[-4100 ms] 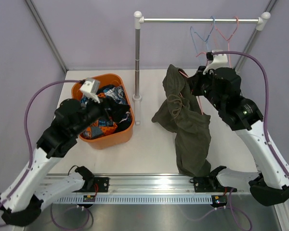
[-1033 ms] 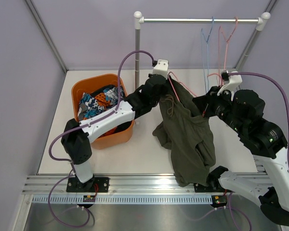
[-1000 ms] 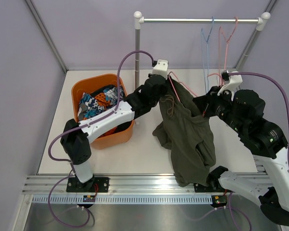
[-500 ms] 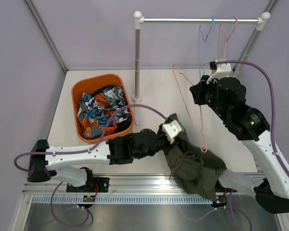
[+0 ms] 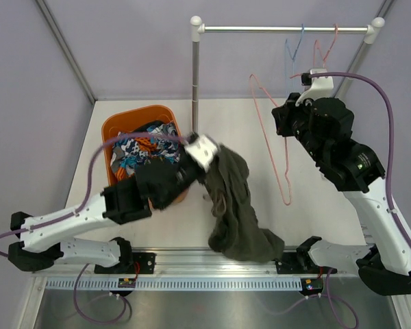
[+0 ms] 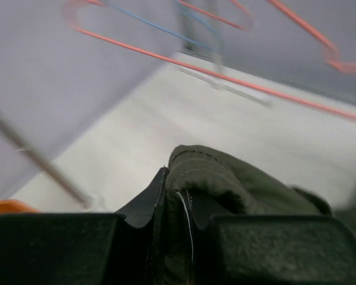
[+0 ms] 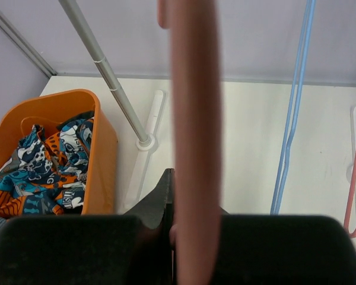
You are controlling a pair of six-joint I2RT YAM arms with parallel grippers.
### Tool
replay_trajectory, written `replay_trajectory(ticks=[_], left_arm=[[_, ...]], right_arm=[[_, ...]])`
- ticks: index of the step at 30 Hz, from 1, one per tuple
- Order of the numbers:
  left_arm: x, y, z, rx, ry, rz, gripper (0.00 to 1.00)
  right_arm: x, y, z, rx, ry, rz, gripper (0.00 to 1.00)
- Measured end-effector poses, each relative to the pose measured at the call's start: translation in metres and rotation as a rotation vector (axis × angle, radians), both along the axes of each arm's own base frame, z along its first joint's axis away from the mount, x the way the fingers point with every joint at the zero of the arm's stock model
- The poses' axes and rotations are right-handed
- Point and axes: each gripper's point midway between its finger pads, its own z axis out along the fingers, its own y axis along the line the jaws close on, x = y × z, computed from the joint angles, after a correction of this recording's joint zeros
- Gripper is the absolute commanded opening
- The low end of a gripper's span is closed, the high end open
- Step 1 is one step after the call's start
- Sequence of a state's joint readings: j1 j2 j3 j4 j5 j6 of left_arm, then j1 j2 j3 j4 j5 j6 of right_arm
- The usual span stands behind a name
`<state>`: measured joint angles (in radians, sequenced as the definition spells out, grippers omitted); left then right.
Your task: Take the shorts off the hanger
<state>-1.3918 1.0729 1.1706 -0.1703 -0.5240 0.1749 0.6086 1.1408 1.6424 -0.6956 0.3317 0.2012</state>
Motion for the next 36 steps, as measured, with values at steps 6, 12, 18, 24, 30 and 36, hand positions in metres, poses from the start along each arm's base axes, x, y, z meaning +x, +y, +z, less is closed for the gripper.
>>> replay_trajectory(ticks=[6, 12, 18, 24, 30, 36], left_arm=[[0.109, 0.096, 0.162, -0.200, -0.157, 0.440, 0.00], [0.090, 0.160, 0.299, -0.453, -0.356, 0.552, 0.00], [0.089, 0.196, 0.307, -0.468, -0.419, 0.663, 0.00], [0.130, 0.178, 0.218, -0.278, -0.329, 0.716, 0.01], [0.191, 0.188, 0.097, -0.117, -0.105, 0.776, 0.01], [0.226, 0.272, 0.058, -0.252, 0.087, 0.978, 0.02]], right_arm=[[-0.009, -0.006, 0.006, 0.011, -0.014, 0.002, 0.00], [-0.021, -0.014, 0.010, 0.018, -0.020, 0.002, 0.00], [-0.030, -0.020, 0.012, 0.023, -0.028, 0.002, 0.00], [-0.034, -0.023, 0.013, 0.026, -0.033, 0.002, 0.00], [-0.033, -0.022, 0.004, 0.015, -0.016, 0.003, 0.00], [-0.032, -0.020, 0.003, 0.013, -0.011, 0.009, 0.00]])
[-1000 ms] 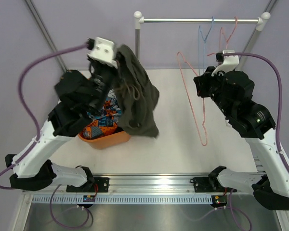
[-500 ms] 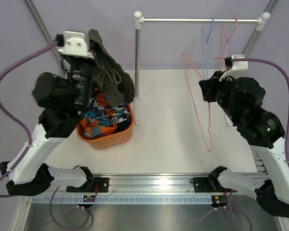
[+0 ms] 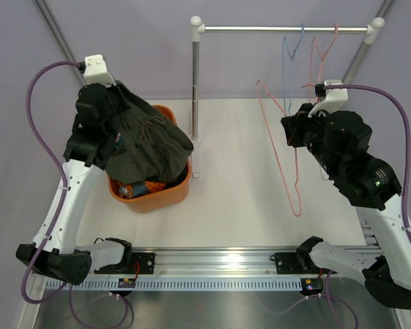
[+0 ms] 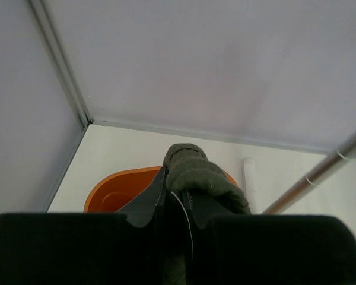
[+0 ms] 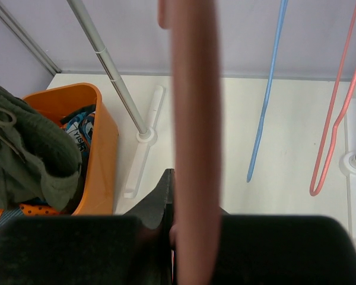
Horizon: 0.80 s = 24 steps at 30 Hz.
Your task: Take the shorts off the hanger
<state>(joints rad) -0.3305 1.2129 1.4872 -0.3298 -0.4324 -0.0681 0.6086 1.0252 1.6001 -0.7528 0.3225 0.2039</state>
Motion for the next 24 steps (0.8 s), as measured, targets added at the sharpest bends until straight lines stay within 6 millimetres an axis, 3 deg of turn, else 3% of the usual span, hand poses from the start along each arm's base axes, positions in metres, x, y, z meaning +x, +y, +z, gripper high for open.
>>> replay_trajectory(ticks=[4, 6, 8, 10, 11, 12, 13, 15, 17, 19, 21, 24], left_arm=[[0.011, 0.048, -0.029, -0.182, 0.042, 0.099, 0.01], [0.015, 0.059, -0.060, -0.257, 0.093, 0.130, 0.02], [0.019, 0.056, -0.110, -0.341, 0.176, 0.134, 0.10], [0.019, 0.044, -0.173, -0.436, 0.308, 0.129, 0.26], [0.018, 0.038, -0.194, -0.471, 0.348, 0.125, 0.40], [0.012, 0.032, -0.220, -0.512, 0.406, 0.123, 0.62], [0.005, 0.026, -0.244, -0.550, 0.460, 0.124, 0.71], [-0.005, 0.016, -0.269, -0.621, 0.523, 0.114, 0.91], [-0.006, 0.008, -0.269, -0.664, 0.530, 0.085, 0.98], [-0.006, 0.001, -0.256, -0.687, 0.504, 0.041, 0.99], [-0.007, -0.007, -0.232, -0.697, 0.472, -0.022, 0.99], [-0.007, -0.020, -0.181, -0.684, 0.394, -0.154, 0.99]], right_arm=[[0.000, 0.000, -0.001, -0.002, 0.001, 0.001, 0.00], [0.000, 0.000, -0.001, -0.002, 0.002, 0.001, 0.00], [0.001, 0.001, -0.003, -0.006, 0.006, 0.002, 0.00], [0.002, 0.002, -0.005, -0.010, 0.010, 0.002, 0.00], [0.003, 0.002, -0.005, -0.011, 0.013, 0.003, 0.00], [0.004, 0.003, -0.007, -0.013, 0.016, 0.004, 0.00], [0.004, 0.005, -0.007, -0.014, 0.019, 0.009, 0.00], [0.005, 0.007, -0.010, -0.017, 0.026, 0.018, 0.00], [0.006, 0.008, -0.011, -0.019, 0.029, 0.023, 0.00], [0.006, 0.010, -0.012, -0.020, 0.033, 0.027, 0.00], [0.008, 0.011, -0.013, -0.022, 0.037, 0.029, 0.00], [0.011, 0.016, -0.017, -0.026, 0.046, 0.038, 0.00]])
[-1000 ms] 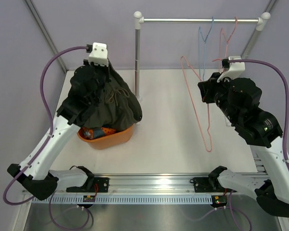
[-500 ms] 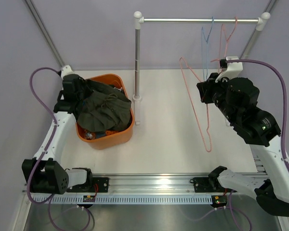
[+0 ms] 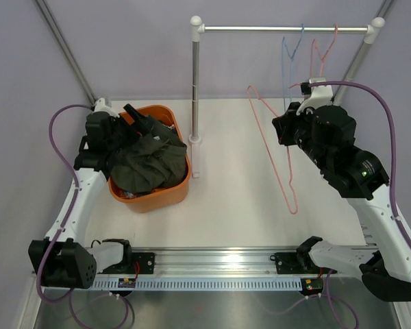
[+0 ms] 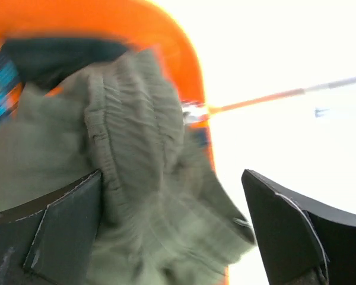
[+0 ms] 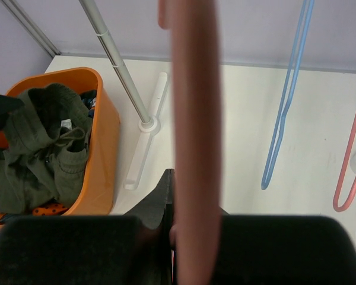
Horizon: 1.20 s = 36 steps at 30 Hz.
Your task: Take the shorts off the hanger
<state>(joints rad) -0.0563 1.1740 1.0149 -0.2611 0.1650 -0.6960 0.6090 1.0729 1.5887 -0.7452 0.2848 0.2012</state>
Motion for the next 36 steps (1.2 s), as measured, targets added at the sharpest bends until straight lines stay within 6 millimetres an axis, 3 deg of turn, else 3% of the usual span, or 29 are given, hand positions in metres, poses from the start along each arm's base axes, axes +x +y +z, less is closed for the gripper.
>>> replay_trajectory(ticks=[3, 6, 12, 15, 26, 31, 36], left_arm=[[-0.009, -0.018, 0.053, 0.031, -0.128, -0.128, 0.99], [-0.032, -0.048, 0.084, 0.073, -0.225, -0.273, 0.99], [-0.114, -0.135, 0.096, 0.035, -0.337, -0.594, 0.99], [-0.137, -0.153, 0.098, 0.036, -0.366, -0.669, 0.99], [-0.117, -0.127, 0.074, 0.286, -0.308, -0.585, 0.99], [-0.117, -0.119, 0.072, 0.368, -0.281, -0.594, 0.99], [-0.118, -0.101, 0.073, 0.452, -0.286, -0.553, 0.99]], right_arm=[[0.004, 0.005, -0.005, -0.008, 0.017, 0.011, 0.00], [0.007, 0.009, -0.010, -0.015, 0.030, 0.017, 0.00], [0.008, 0.009, -0.011, -0.016, 0.032, 0.016, 0.00], [0.010, 0.010, -0.011, -0.021, 0.038, 0.017, 0.00], [0.015, 0.013, -0.005, -0.030, 0.045, 0.011, 0.00], [0.027, 0.014, 0.012, -0.055, 0.010, -0.009, 0.00], [0.044, 0.011, 0.014, -0.113, -0.010, -0.020, 0.00]])
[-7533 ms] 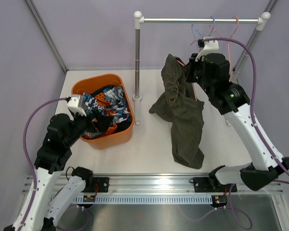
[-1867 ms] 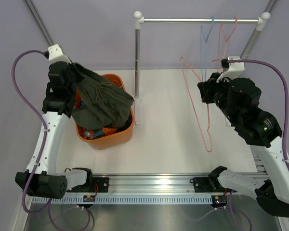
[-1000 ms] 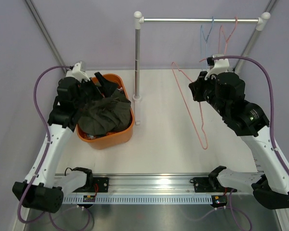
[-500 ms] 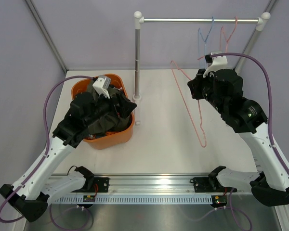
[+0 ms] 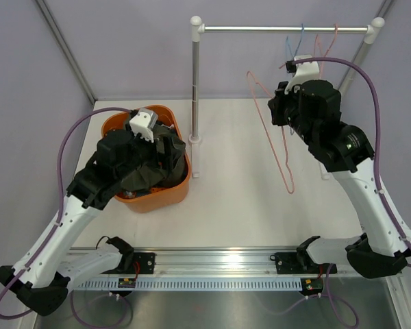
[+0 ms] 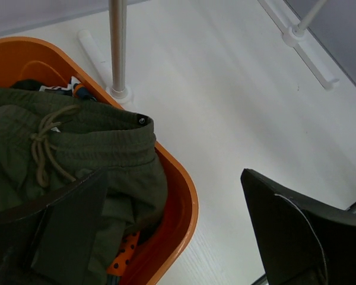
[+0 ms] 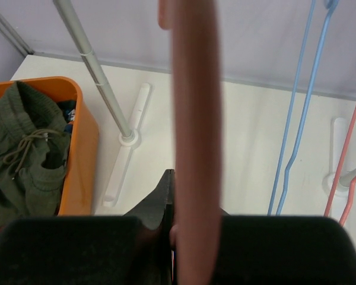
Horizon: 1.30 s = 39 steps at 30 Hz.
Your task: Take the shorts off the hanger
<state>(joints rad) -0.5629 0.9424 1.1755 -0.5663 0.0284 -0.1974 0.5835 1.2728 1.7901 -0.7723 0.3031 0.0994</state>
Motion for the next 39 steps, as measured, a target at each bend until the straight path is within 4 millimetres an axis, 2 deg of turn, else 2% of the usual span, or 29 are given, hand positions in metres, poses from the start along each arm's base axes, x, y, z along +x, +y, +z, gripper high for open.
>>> replay_trajectory(ticks=[4, 9, 13, 17, 22, 27, 31, 39], left_arm=[[-0.007, 0.015, -0.002, 0.019, -0.037, 0.038, 0.99], [-0.006, 0.028, -0.013, 0.055, -0.045, 0.092, 0.99], [-0.002, 0.033, -0.028, 0.094, -0.020, 0.120, 0.99], [0.000, 0.039, -0.033, 0.117, -0.015, 0.150, 0.99], [0.002, 0.043, -0.033, 0.127, -0.021, 0.171, 0.99], [0.002, 0.043, -0.033, 0.128, -0.022, 0.172, 0.99], [0.002, 0.043, -0.033, 0.131, -0.023, 0.171, 0.99], [0.003, 0.043, -0.034, 0.135, -0.022, 0.169, 0.99]], right_arm=[[0.032, -0.012, 0.005, 0.004, -0.008, -0.035, 0.00], [0.080, -0.017, 0.025, 0.028, -0.051, -0.043, 0.00], [0.114, -0.011, 0.036, 0.039, -0.081, -0.025, 0.00], [0.150, 0.003, 0.041, 0.049, -0.108, -0.001, 0.00], [0.189, 0.016, 0.027, 0.050, -0.101, 0.018, 0.00], [0.212, 0.021, 0.001, 0.040, -0.063, 0.018, 0.00], [0.221, 0.025, -0.015, 0.038, -0.034, 0.035, 0.00], [0.226, 0.032, -0.023, 0.056, -0.045, 0.060, 0.00]])
